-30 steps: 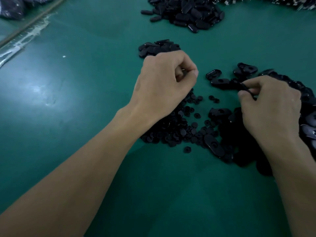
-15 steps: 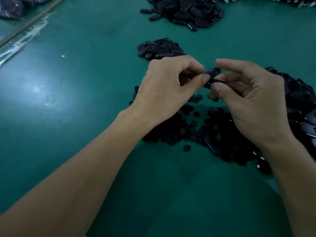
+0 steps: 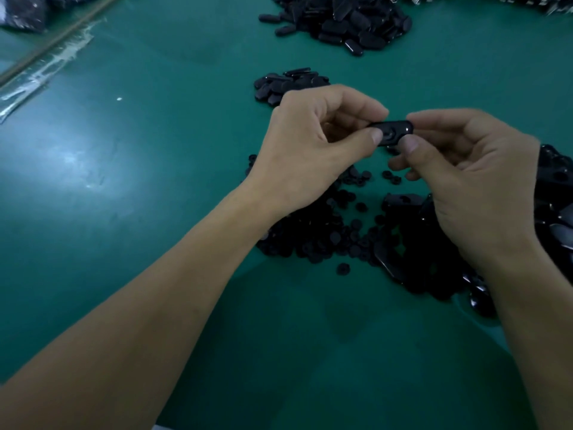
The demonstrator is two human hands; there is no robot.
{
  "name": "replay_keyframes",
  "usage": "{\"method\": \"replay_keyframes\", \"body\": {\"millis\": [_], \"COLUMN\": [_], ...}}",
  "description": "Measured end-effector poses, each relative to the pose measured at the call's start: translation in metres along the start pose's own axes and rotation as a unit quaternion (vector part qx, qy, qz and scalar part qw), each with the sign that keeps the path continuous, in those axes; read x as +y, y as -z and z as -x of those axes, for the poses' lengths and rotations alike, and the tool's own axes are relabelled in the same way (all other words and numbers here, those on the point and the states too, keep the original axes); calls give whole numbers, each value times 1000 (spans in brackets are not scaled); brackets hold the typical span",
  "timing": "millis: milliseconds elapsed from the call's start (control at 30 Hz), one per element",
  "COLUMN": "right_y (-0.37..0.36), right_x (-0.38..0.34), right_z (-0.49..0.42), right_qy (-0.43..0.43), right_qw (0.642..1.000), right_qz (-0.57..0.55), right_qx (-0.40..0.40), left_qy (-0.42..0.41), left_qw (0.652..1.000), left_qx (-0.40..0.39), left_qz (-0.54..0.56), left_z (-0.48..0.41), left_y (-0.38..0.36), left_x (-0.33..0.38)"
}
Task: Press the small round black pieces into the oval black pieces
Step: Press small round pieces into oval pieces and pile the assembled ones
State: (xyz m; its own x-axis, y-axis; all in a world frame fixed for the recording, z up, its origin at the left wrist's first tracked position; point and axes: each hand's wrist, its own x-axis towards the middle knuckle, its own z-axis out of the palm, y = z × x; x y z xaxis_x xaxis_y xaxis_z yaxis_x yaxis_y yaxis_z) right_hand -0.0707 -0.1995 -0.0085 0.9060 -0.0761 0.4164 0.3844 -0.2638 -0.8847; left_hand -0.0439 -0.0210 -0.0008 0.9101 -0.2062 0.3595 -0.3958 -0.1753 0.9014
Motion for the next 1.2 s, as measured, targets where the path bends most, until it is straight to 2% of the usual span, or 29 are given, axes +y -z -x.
{"method": "replay_keyframes", "body": {"millis": [367,600,767,967,1200], "right_y": [-1,-5,-7,-9,-8], "right_x": [-4,-7,-8,-6,-7], "right_z": [0,3,5,9,7], "right_qy": [-2,33,30,2,3], "right_qw": [1000,999,999,995,997], "right_qz": [-7,30,0,84,76], "right_qx": [4,-18,-30,-45,-9], "left_qy": [12,6,-10,13,51], "left_qw": [999,1000,999,997,990], "left_qx": [-7,-25,-23,24,29], "left_qz": [32,-10,-22,66,126], "left_z": [1,4,2,1,2], "left_y": [-2,-4,-4,-2,-1], "left_x": [-1,1,1,1,2]}}
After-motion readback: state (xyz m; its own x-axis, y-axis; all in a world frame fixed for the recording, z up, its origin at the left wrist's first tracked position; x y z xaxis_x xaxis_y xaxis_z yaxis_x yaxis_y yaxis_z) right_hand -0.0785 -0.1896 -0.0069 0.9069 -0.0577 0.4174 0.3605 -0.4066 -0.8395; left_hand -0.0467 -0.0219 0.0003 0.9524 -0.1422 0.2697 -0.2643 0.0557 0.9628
